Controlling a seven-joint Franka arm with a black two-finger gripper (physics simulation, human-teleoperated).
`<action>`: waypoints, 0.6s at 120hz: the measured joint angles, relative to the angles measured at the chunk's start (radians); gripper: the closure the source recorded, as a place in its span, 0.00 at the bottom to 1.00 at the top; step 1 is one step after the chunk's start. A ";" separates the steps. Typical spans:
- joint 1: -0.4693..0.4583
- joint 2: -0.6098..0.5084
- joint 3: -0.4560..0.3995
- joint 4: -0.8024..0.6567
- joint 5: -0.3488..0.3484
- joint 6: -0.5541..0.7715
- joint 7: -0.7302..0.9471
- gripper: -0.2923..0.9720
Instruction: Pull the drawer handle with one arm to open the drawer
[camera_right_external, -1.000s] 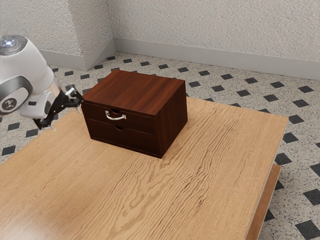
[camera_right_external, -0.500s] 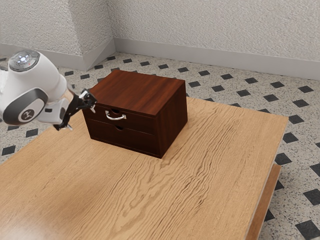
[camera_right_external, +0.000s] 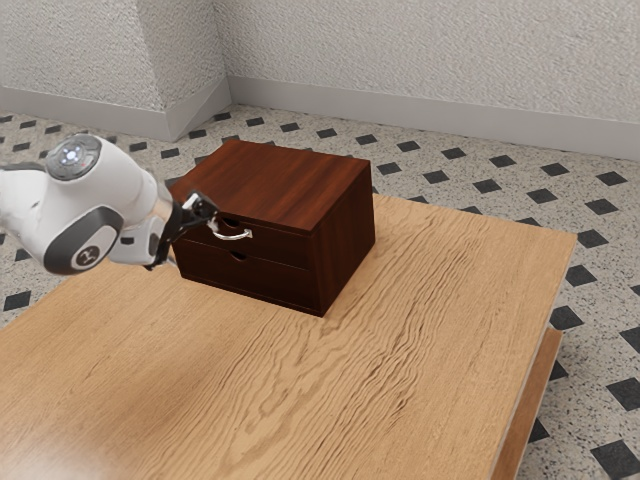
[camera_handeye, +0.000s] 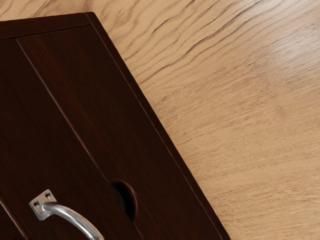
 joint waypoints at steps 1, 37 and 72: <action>0.000 -0.003 0.002 0.001 0.000 0.004 0.000 0.24; 0.002 -0.095 0.031 0.045 -0.002 0.083 -0.009 0.24; 0.003 -0.146 0.056 0.077 -0.001 0.115 -0.015 0.23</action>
